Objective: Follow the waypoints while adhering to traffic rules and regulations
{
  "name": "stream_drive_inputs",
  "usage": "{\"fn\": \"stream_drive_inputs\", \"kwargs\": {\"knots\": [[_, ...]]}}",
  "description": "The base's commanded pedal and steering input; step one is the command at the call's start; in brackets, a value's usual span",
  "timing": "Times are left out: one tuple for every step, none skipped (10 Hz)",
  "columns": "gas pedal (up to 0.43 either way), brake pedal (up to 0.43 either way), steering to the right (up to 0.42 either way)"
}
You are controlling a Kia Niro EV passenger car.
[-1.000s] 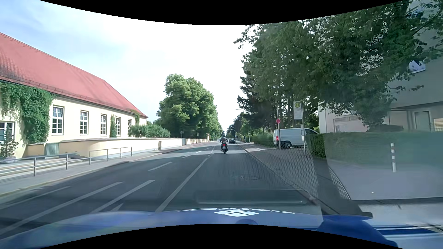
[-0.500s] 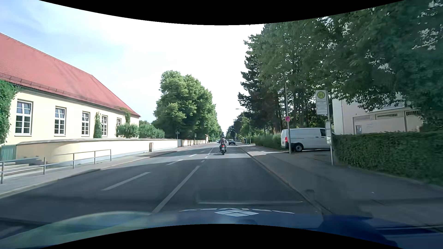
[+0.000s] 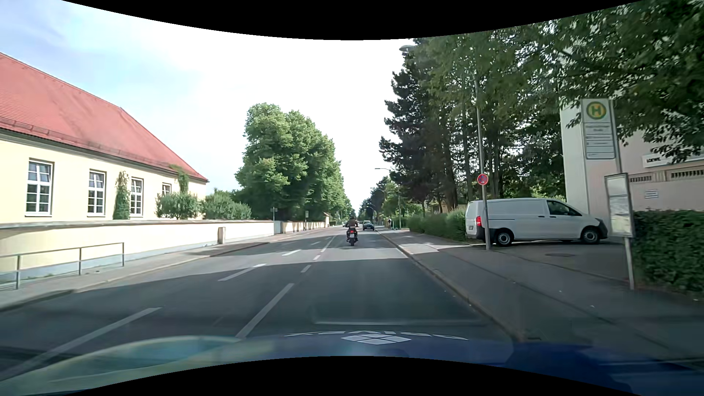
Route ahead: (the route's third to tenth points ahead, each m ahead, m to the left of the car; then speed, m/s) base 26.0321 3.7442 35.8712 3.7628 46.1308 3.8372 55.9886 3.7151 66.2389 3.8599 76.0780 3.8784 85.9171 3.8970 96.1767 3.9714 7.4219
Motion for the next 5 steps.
{"fn": "stream_drive_inputs", "kwargs": {"knots": [[0.079, 0.000, -0.012], [0.079, 0.000, -0.011], [0.079, 0.000, -0.011], [0.079, 0.000, -0.012], [0.039, 0.000, -0.013]]}}
